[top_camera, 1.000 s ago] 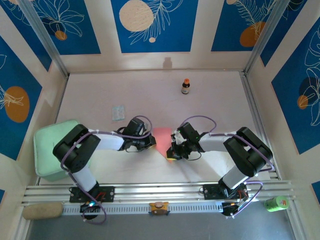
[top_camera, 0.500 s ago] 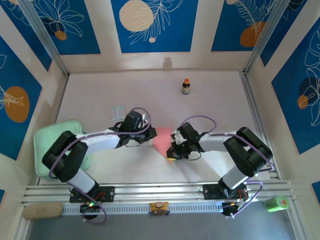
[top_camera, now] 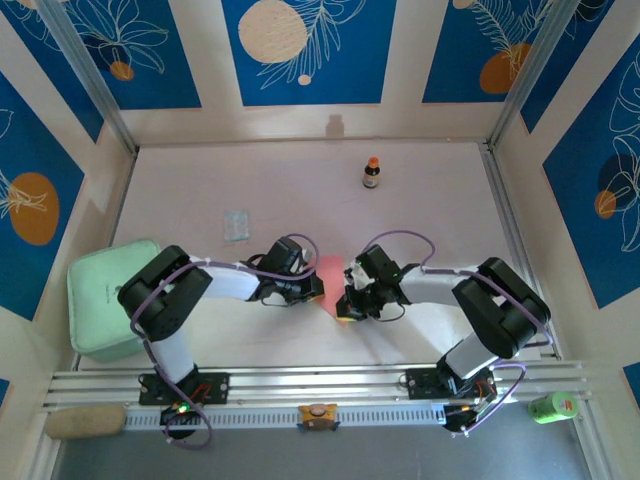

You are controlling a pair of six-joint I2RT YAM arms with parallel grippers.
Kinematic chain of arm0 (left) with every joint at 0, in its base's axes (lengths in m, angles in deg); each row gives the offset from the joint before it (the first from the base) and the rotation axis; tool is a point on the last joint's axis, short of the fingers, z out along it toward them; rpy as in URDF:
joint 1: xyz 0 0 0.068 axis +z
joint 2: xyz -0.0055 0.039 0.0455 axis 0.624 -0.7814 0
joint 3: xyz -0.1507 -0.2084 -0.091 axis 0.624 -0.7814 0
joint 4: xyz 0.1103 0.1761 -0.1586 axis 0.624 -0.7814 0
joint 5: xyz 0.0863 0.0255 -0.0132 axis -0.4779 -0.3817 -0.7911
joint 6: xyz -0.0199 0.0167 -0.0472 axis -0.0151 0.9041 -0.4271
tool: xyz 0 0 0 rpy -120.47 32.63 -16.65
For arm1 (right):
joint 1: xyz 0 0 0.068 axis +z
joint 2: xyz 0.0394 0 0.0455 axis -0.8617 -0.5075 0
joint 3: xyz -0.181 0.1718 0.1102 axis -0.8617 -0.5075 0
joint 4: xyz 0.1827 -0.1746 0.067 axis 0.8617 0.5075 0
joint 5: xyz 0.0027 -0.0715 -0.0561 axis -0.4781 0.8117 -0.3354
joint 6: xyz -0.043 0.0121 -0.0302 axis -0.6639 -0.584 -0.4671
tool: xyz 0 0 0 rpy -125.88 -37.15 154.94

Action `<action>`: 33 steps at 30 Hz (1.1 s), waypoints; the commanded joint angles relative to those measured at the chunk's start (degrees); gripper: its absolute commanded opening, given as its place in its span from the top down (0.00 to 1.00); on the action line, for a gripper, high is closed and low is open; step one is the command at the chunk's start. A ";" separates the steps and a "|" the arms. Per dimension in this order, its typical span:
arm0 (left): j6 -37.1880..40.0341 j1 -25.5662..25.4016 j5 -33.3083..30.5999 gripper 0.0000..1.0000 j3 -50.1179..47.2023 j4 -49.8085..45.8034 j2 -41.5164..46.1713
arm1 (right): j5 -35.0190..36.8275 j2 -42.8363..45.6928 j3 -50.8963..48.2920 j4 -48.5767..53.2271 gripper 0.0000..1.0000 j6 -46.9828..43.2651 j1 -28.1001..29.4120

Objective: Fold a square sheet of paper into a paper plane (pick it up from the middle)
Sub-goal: Third fold the triangle at the center of the table.

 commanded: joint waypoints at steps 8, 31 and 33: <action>0.42 -0.10 -2.47 1.00 -1.13 -3.00 -1.16 | -1.19 -1.30 7.27 3.12 0.98 -4.72 1.97; -0.28 0.59 -3.62 1.00 -2.64 -1.94 -0.86 | -0.50 7.45 -9.24 -0.12 0.96 1.42 -0.37; -0.94 0.59 -3.70 1.00 -2.99 -1.23 -0.61 | -0.37 9.47 -8.86 0.84 0.96 1.08 -0.47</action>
